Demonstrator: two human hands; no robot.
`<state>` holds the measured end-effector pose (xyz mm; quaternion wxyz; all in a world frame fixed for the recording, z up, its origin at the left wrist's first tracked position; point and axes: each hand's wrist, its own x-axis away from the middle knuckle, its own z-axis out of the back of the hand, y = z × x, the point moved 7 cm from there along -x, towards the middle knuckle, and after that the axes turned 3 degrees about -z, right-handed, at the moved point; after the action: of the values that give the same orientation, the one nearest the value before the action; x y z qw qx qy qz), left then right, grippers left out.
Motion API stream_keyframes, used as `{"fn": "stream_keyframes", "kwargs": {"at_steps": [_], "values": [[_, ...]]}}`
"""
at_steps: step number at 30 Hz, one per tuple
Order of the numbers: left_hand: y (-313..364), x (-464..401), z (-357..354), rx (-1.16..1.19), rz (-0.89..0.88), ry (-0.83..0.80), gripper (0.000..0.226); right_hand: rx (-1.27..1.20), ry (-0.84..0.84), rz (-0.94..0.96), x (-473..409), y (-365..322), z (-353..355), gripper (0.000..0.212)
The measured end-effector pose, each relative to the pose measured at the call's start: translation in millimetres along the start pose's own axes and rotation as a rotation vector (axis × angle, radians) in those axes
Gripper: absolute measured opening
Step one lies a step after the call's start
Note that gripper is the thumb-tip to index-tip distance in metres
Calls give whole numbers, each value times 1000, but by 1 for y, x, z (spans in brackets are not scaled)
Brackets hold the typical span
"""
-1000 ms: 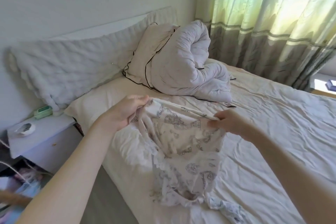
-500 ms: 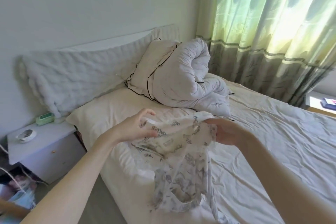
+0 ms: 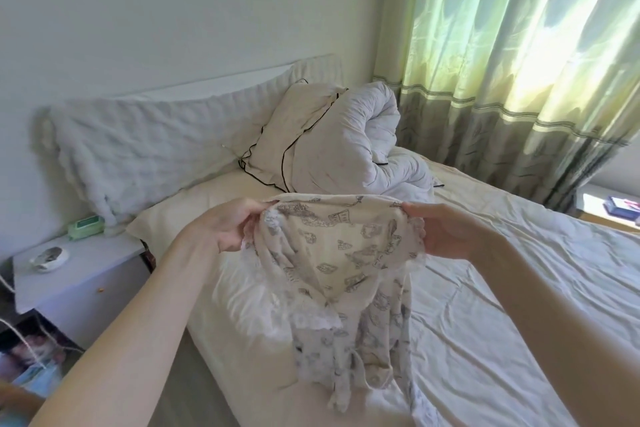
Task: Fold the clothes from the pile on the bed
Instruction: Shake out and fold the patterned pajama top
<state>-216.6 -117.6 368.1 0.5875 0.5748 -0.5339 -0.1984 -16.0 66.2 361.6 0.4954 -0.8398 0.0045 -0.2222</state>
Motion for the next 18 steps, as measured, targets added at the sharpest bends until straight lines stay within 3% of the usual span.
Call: {"fn": "stream_keyframes", "kwargs": {"at_steps": [2,4,6,8,10,12,14,16,18], "values": [[3,3,-3,-77,-43,-17,28,-34,47,5,0,-2,3,25],[14,6,0,-236,-181,26,48,30,113,-19,-1,-2,5,27],[23,16,-8,-543,-306,-22,62,100,151,-39,-2,-1,1,25],[19,21,-16,-891,-321,-76,72,96,174,20,-4,-6,-1,24],[17,16,-12,-1301,-328,62,62,147,143,116,-3,-14,-8,42],[24,13,-10,-1624,-439,297,38,490,121,173,0,-16,-20,55],[33,20,-15,-1685,-565,459,23,1073,248,223,0,-17,-28,59],[48,28,-17,-1666,-643,559,22,1432,454,373,-3,-29,-33,47],[73,36,-21,-1656,-692,647,24,1543,642,558,4,-57,-43,26]]}}
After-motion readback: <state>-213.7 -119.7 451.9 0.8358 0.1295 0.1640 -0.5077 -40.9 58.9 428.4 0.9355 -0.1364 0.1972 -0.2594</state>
